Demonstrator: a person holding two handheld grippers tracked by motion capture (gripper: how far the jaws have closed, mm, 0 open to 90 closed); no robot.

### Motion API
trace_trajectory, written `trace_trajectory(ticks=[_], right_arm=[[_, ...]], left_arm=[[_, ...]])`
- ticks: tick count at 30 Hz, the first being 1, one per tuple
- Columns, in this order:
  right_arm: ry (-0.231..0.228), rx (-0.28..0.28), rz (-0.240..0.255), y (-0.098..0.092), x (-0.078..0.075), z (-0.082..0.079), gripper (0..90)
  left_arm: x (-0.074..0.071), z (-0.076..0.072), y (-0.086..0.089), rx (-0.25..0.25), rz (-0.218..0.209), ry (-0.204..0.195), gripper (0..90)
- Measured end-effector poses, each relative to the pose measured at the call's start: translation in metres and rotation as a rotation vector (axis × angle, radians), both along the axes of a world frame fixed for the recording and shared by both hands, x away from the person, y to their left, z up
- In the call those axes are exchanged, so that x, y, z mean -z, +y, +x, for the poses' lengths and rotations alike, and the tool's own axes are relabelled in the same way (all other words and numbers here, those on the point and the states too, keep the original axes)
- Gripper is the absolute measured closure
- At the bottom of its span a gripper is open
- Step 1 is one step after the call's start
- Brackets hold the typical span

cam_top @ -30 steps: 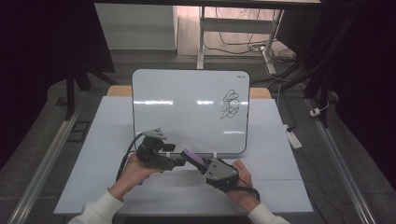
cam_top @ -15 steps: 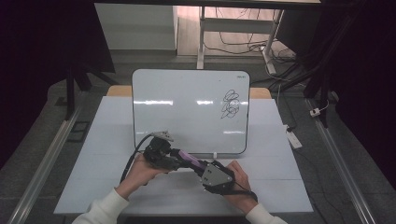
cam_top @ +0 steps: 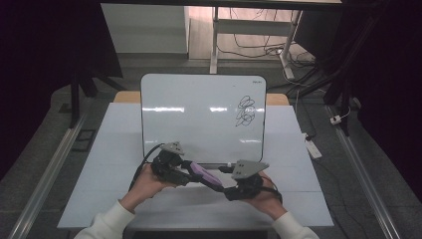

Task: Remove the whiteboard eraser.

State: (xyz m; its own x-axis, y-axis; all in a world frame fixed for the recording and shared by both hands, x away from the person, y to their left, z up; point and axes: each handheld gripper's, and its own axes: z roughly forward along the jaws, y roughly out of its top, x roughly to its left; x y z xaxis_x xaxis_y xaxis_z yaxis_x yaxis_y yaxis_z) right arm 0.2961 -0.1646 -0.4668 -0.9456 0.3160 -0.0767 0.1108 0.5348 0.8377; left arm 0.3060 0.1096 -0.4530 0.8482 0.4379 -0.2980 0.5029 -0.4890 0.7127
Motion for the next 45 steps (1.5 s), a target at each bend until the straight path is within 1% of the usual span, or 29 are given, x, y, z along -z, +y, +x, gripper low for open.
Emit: trace_trajectory(ticks=[1,2,3,4,6,7,8,9,10,11,17,19,20,23,26,28,31,32,33,34,35,36,38,39,40,41,42,44,45], right_arm=[[0.042,-0.02,0.024,-0.005,-0.002,0.005,37.7],[0.042,-0.02,0.024,-0.005,-0.002,0.005,37.7],[0.115,-0.05,0.05,-0.01,-0.003,0.012,35.6],[0.14,-0.068,0.054,-0.011,-0.003,0.015,35.1],[0.156,-0.081,0.057,-0.011,-0.003,0.017,35.1],[0.191,-0.117,0.057,-0.01,-0.001,0.02,34.3],[0.191,-0.117,0.057,-0.01,-0.001,0.02,34.3],[0.216,-0.15,0.044,-0.007,0.001,0.021,33.9],[0.216,-0.15,0.044,-0.007,0.001,0.021,33.9],[0.235,-0.173,0.025,-0.003,0.003,0.021,32.6],[0.275,-0.229,0.003,0.004,0.006,0.021,32.2],[0.299,-0.257,-0.009,0.007,0.008,0.02,35.0],[0.299,-0.257,-0.009,0.007,0.008,0.02,35.0],[0.334,-0.298,-0.009,0.01,0.011,0.02,37.8],[0.329,-0.296,-0.011,0.01,0.011,0.02,38.5],[0.321,-0.28,-0.006,0.009,0.01,0.02,38.9],[0.293,-0.226,-0.005,0.008,0.007,0.02,39.2],[0.278,-0.209,-0.01,0.007,0.006,0.021,39.2],[0.239,-0.161,-0.018,0.004,0.004,0.02,39.3],[0.225,-0.14,-0.018,0.003,0.004,0.021,39.2],[0.204,-0.122,-0.016,0.002,0.003,0.021,39.3],[0.204,-0.122,-0.016,0.002,0.003,0.021,39.3],[0.161,-0.075,-0.011,0.0,0.001,0.02,39.2],[0.11,-0.017,-0.004,-0.002,-0.002,0.018,39.2],[0.087,0.007,-0.005,-0.003,-0.005,0.018,39.2],[0.064,0.034,-0.004,-0.004,-0.007,0.017,39.2],[0.039,0.063,-0.001,-0.005,-0.01,0.017,39.2],[0.01,0.102,0.009,-0.008,-0.014,0.017,39.2],[0.002,0.118,0.017,-0.01,-0.016,0.017,39.2]], left_arm=[[0.0,0.0,0.0,0.0,0.0,0.0,39.4],[0.0,-0.001,-0.001,0.012,0.001,-0.007,39.4],[-0.001,-0.003,-0.004,0.037,0.009,-0.026,39.4],[-0.002,-0.005,-0.006,0.052,0.009,-0.036,39.4],[-0.002,-0.006,-0.008,0.068,0.013,-0.047,39.4],[-0.003,-0.008,-0.01,0.082,0.017,-0.059,39.4],[-0.004,-0.009,-0.012,0.094,0.02,-0.07,39.4],[-0.005,-0.011,-0.013,0.107,0.023,-0.083,39.4],[-0.006,-0.012,-0.014,0.119,0.022,-0.092,39.4],[-0.006,-0.014,-0.016,0.136,0.036,-0.108,39.4],[-0.006,-0.017,-0.019,0.183,0.036,-0.133,39.3],[-0.006,-0.018,-0.02,0.215,0.049,-0.152,39.4],[-0.006,-0.018,-0.02,0.215,0.049,-0.152,39.4],[-0.006,-0.019,-0.021,0.247,0.04,-0.16,39.5],[-0.006,-0.019,-0.02,0.245,0.04,-0.163,39.4],[-0.006,-0.018,-0.02,0.222,0.038,-0.168,39.0],[-0.008,-0.019,-0.017,0.149,0.043,-0.191,35.8],[-0.009,-0.019,-0.015,0.127,0.04,-0.191,33.2],[-0.009,-0.019,-0.013,0.102,0.032,-0.189,28.7],[-0.01,-0.019,-0.006,0.045,0.024,-0.189,27.4],[-0.01,-0.019,-0.006,0.045,0.024,-0.189,25.4],[-0.009,-0.021,-0.002,0.012,0.02,-0.186,25.4],[-0.007,-0.024,0.009,-0.044,0.024,-0.194,23.4],[-0.006,-0.027,0.014,-0.079,0.03,-0.199,22.7],[-0.005,-0.03,0.02,-0.11,0.035,-0.205,22.6],[-0.002,-0.035,0.034,-0.164,0.041,-0.206,22.2],[-0.002,-0.035,0.034,-0.164,0.041,-0.206,21.8],[0.006,-0.043,0.054,-0.231,0.039,-0.19,21.8],[0.006,-0.043,0.054,-0.231,0.039,-0.19,21.8]])
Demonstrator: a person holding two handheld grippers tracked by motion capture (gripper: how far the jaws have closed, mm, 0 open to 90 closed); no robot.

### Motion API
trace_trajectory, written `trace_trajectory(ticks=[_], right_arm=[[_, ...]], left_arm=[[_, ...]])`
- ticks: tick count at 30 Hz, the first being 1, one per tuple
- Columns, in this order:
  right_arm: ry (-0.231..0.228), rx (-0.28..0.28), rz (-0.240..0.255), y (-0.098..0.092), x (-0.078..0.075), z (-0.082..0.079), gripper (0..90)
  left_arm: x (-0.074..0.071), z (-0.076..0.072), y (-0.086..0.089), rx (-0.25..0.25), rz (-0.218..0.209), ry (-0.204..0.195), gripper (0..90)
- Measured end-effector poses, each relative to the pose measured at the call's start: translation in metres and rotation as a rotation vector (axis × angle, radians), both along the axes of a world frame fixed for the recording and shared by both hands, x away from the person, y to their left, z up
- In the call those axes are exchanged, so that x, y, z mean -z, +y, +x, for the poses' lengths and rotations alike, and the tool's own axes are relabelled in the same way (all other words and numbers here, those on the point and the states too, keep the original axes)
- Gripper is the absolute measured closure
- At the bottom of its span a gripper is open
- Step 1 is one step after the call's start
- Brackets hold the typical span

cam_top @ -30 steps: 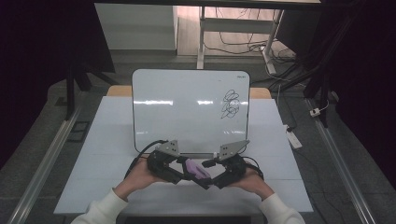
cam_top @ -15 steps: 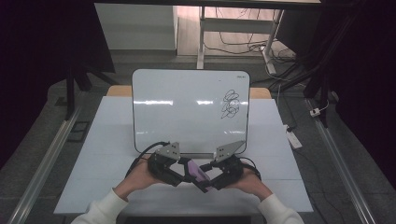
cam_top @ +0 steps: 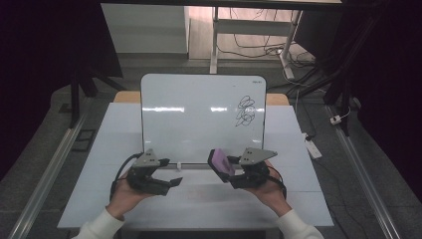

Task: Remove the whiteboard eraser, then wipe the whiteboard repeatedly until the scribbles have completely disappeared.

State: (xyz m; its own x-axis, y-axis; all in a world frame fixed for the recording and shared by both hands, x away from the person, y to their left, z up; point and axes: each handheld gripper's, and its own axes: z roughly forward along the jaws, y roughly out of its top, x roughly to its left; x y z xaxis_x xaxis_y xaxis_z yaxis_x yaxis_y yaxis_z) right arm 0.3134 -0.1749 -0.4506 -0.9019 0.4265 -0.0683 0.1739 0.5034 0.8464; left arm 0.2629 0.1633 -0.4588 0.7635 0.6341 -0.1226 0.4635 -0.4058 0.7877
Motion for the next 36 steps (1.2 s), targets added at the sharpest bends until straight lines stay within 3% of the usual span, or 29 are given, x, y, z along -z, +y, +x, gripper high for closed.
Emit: trace_trajectory(ticks=[7,10,16,22,27,31,36], right_arm=[[-0.048,0.098,-0.012,-0.011,-0.008,0.002,39.2],[-0.098,0.166,-0.012,-0.017,-0.013,0.002,39.2],[-0.155,0.228,-0.025,-0.023,-0.018,0.001,39.3],[-0.189,0.272,-0.017,-0.029,-0.022,0.003,39.2],[-0.227,0.316,-0.046,-0.028,-0.028,0.007,39.3],[-0.267,0.378,-0.081,-0.029,-0.039,0.016,39.3],[-0.316,0.458,-0.102,-0.03,-0.06,0.041,39.4]], left_arm=[[0.023,-0.014,0.036,-0.111,-0.005,0.03,21.1],[0.033,-0.016,0.047,-0.154,-0.006,0.036,20.3],[0.042,-0.016,0.058,-0.173,0.004,0.039,20.6],[0.04,-0.02,0.067,-0.208,-0.018,0.03,20.5],[0.039,-0.018,0.071,-0.217,-0.031,0.036,20.4],[0.042,-0.016,0.071,-0.215,-0.029,0.051,20.2],[0.042,-0.015,0.07,-0.216,-0.025,0.053,20.2]])
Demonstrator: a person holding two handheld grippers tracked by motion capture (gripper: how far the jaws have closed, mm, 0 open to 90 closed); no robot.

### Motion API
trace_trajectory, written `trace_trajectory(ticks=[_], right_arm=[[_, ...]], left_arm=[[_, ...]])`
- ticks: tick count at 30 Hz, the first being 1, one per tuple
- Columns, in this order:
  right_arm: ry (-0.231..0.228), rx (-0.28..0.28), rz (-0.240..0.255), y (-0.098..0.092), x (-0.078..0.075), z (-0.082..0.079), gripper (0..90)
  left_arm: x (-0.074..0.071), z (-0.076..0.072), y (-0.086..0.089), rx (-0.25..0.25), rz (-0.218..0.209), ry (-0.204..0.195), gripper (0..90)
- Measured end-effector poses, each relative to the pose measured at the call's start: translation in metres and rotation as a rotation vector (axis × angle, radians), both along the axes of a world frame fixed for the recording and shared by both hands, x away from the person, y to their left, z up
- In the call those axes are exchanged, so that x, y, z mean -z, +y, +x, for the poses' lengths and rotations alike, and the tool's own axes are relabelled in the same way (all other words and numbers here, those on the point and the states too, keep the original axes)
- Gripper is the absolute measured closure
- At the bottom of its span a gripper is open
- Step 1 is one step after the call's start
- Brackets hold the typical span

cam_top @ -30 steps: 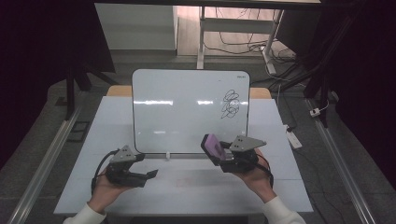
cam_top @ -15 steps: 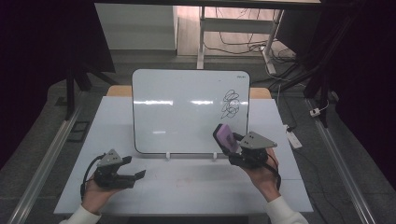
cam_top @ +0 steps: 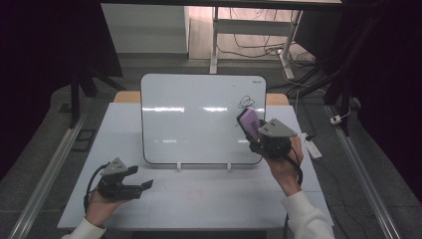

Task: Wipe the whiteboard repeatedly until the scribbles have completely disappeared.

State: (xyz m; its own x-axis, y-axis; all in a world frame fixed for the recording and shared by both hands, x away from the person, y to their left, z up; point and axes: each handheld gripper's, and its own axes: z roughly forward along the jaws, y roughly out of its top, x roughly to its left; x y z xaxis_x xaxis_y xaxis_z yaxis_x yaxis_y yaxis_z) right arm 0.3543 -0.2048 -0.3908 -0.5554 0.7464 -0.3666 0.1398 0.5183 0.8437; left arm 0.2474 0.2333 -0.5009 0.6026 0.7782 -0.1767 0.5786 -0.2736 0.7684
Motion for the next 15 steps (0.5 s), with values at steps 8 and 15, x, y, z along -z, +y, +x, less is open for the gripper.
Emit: trace_trajectory(ticks=[8,15], right_arm=[[-0.034,0.063,0.009,0.004,-0.025,0.032,39.4],[-0.042,0.148,-0.064,0.025,-0.029,0.068,39.4]], left_arm=[[0.002,0.002,0.002,-0.005,0.002,0.009,20.1],[0.003,0.003,0.004,-0.006,0.002,0.016,20.2]])
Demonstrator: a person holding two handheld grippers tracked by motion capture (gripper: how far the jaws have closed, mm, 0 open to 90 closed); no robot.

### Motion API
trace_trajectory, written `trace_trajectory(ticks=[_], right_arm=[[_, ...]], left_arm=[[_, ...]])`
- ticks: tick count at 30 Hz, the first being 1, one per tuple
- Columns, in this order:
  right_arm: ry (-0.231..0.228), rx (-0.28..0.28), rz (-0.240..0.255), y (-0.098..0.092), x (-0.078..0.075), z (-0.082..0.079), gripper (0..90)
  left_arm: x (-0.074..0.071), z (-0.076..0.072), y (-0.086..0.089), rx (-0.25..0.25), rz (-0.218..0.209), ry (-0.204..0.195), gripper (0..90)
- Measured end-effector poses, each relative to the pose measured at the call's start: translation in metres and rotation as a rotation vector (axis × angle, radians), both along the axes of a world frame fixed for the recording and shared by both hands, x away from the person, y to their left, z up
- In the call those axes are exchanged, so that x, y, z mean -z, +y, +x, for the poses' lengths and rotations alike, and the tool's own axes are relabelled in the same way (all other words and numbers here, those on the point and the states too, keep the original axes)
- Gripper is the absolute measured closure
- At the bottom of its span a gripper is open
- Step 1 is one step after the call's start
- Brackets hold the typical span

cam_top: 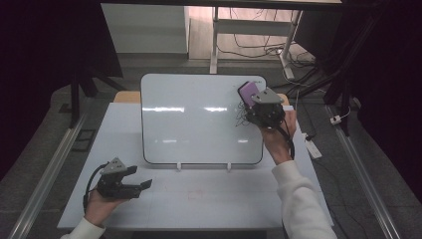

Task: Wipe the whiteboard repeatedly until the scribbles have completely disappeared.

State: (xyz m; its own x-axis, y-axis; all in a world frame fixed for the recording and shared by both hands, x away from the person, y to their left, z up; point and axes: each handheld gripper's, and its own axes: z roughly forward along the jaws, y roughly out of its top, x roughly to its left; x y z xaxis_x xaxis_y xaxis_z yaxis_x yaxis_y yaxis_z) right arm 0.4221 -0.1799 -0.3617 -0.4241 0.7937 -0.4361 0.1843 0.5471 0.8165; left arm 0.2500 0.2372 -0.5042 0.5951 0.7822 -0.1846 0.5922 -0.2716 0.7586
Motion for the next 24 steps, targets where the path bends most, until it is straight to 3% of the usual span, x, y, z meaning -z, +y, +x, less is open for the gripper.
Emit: trace_trajectory(ticks=[3,5,7,8,9,10,13,15,22,24], right_arm=[[0.006,0.009,-0.008,0.005,0.001,0.005,39.4],[0.015,-0.001,-0.047,0.016,0.005,0.005,39.5],[0.018,-0.03,-0.111,0.027,0.013,0.0,39.5],[0.018,-0.03,-0.111,0.027,0.013,0.0,39.5],[0.021,-0.057,-0.173,0.037,0.024,-0.008,39.5],[0.021,-0.057,-0.173,0.037,0.024,-0.008,39.5],[-0.001,-0.081,-0.277,0.045,0.036,-0.017,39.5],[0.024,-0.08,-0.234,0.04,0.029,-0.012,39.6],[0.016,0.014,-0.125,0.015,-0.004,0.016,39.6],[0.009,0.024,-0.12,0.013,-0.007,0.019,39.6]], left_arm=[[0.0,0.0,0.001,-0.002,0.0,0.001,20.2],[0.0,0.0,0.001,-0.002,0.0,-0.001,20.2],[0.0,0.0,0.001,-0.002,0.001,-0.001,20.2],[0.0,0.0,0.001,-0.001,0.0,0.0,20.2],[0.0,0.0,0.001,-0.001,0.001,0.0,20.2],[0.0,0.0,0.001,0.0,0.001,0.0,20.2],[0.0,0.0,0.0,0.003,0.005,-0.001,20.2],[-0.001,-0.001,-0.001,0.004,0.007,-0.002,20.2],[0.0,0.0,0.0,0.003,0.003,0.002,20.2],[0.0,0.001,0.0,0.003,-0.002,0.006,20.2]])
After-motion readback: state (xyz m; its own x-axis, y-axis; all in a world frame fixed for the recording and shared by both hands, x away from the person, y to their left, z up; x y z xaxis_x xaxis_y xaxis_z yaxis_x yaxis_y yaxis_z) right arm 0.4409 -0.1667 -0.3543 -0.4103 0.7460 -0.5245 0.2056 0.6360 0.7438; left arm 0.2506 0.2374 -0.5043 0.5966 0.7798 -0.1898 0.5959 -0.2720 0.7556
